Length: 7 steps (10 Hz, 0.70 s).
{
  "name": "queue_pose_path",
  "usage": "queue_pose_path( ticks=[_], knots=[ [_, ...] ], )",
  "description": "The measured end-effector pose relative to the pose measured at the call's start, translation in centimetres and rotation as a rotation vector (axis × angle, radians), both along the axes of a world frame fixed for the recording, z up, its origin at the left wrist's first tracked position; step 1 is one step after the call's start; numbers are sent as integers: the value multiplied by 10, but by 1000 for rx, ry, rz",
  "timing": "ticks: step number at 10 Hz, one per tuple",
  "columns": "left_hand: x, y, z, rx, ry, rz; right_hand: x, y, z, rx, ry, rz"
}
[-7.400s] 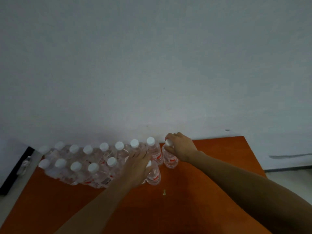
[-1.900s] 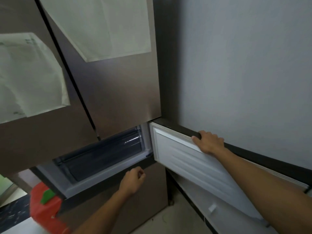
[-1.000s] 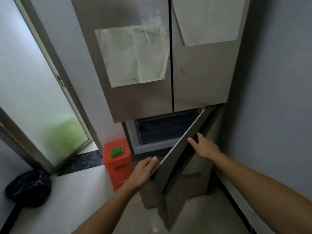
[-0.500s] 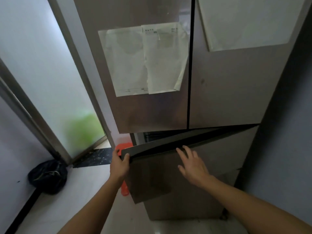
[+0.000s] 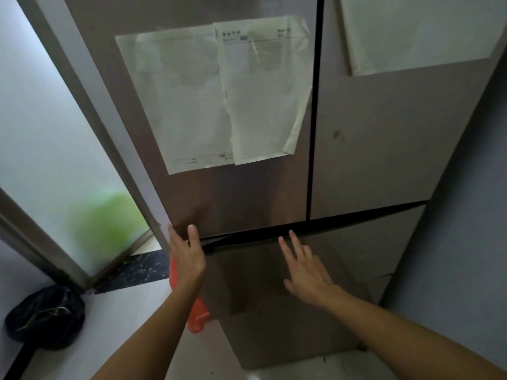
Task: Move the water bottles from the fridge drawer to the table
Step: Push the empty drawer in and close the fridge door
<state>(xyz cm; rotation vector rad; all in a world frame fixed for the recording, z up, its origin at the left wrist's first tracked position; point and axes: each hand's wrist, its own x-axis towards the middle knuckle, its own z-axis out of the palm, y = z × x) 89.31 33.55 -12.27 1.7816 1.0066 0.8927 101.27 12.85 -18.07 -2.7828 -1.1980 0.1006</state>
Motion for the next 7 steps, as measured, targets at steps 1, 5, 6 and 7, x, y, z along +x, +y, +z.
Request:
queue_pose_path(
  ticks=[1,5,6,7],
  knots=[
    [5,18,-7,-28,12,2,6,18,1,-9,18,-54],
    [-4,48,-9,19,101,-223,-3,33,20,-1,116,-174],
    [-8,52,-9,35,127,-263,-12,28,54,185,47,-163],
    [-9,56,-8,39,133,-291,-29,25,123,749,-26,-100]
  ],
)
